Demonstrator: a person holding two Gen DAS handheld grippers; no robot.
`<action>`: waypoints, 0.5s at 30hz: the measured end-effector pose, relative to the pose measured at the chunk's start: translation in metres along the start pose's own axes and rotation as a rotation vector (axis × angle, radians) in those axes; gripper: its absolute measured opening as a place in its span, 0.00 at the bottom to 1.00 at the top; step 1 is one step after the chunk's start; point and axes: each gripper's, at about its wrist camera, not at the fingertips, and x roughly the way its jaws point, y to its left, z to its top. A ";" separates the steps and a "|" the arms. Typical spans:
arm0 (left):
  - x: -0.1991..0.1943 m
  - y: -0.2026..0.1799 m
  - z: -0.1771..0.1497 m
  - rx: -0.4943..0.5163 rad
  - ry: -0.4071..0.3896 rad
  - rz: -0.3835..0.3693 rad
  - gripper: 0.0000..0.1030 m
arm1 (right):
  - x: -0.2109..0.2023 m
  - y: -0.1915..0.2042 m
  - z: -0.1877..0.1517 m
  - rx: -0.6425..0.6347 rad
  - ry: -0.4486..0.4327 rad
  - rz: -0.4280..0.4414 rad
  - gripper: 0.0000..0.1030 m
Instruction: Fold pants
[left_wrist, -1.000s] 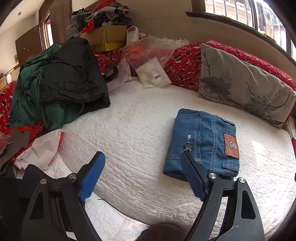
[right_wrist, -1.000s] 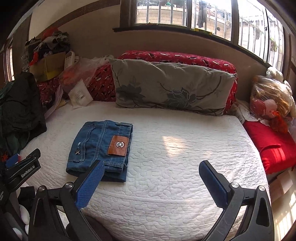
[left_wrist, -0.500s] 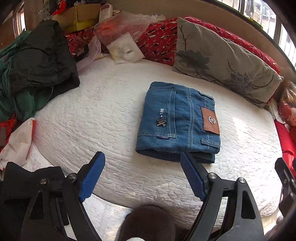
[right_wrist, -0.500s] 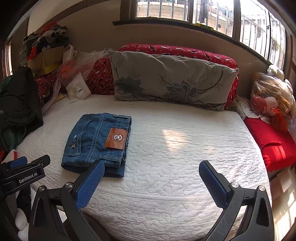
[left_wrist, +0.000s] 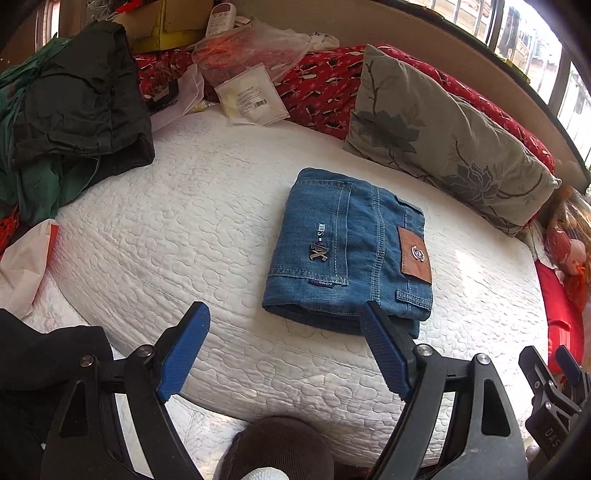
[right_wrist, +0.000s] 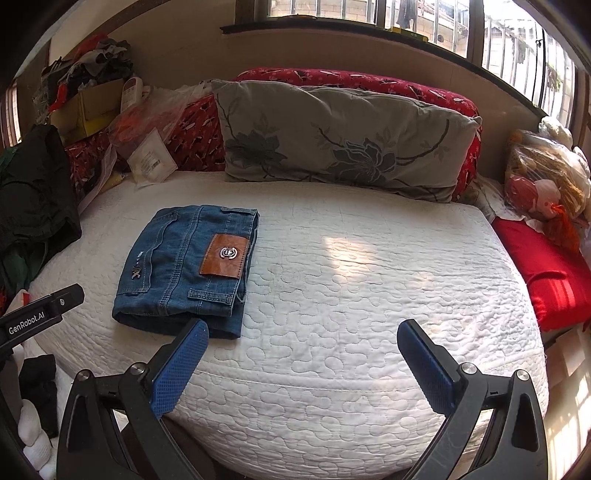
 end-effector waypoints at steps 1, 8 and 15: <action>0.000 -0.002 0.000 0.015 -0.004 0.008 0.82 | 0.001 -0.001 -0.001 0.000 0.004 -0.002 1.00; 0.001 -0.015 -0.002 0.065 0.016 0.011 0.82 | 0.009 -0.011 -0.009 0.016 0.038 -0.016 1.00; 0.014 -0.027 -0.009 0.121 0.096 0.009 0.83 | 0.014 -0.019 -0.012 0.035 0.062 -0.017 1.00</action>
